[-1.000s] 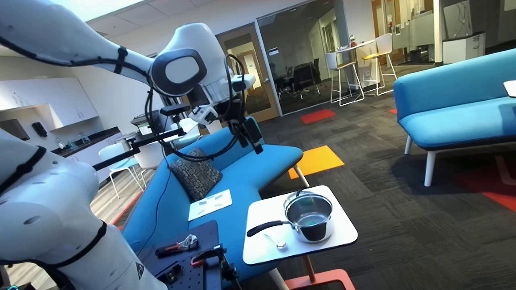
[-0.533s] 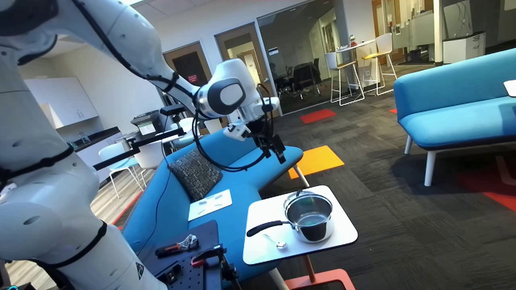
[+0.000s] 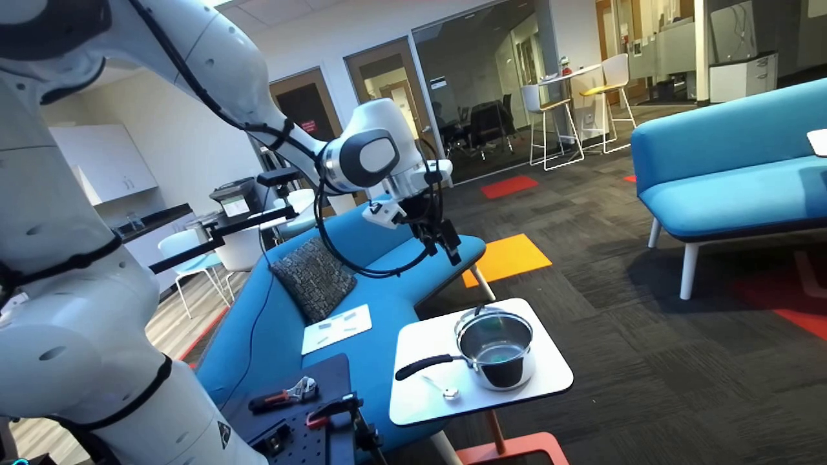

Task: Pick up the sponge from the pot and put it on the table, then pick up the lid and put it on the pot

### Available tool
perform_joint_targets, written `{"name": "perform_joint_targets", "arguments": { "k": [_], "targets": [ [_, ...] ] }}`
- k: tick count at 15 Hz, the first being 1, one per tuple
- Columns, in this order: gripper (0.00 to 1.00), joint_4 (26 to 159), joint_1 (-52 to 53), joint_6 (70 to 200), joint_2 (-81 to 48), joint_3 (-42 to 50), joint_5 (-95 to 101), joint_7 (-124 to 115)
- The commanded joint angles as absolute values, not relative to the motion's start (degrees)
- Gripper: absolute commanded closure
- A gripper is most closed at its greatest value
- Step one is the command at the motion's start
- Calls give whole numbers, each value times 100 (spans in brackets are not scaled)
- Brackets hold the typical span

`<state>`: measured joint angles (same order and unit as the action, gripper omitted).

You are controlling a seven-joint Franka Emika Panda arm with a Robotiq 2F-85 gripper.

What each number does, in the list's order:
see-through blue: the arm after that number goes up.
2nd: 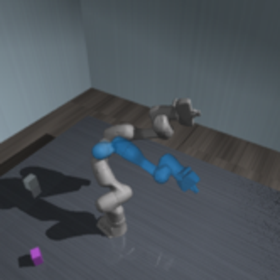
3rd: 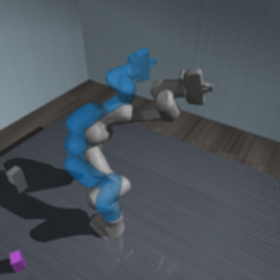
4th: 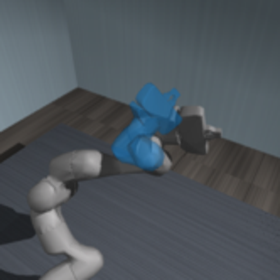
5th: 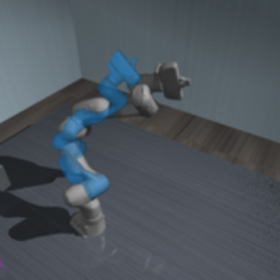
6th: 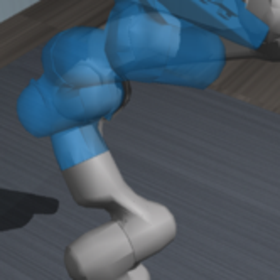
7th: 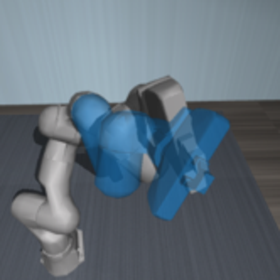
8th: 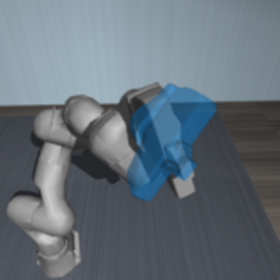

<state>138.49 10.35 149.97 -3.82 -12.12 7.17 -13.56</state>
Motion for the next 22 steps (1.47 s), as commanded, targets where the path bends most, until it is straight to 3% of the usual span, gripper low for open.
{"name": "perform_joint_targets", "arguments": {
  "k": [1, 16, 22],
  "targets": [
    [0, 13459, 1069, 14934, -973, -1104, 610, -1271],
    [0, 12062, 1229, 15121, -3452, -654, 421, -1120],
    [0, 11909, 1257, 16127, -4014, -529, 129, -1306]
  ]
}}
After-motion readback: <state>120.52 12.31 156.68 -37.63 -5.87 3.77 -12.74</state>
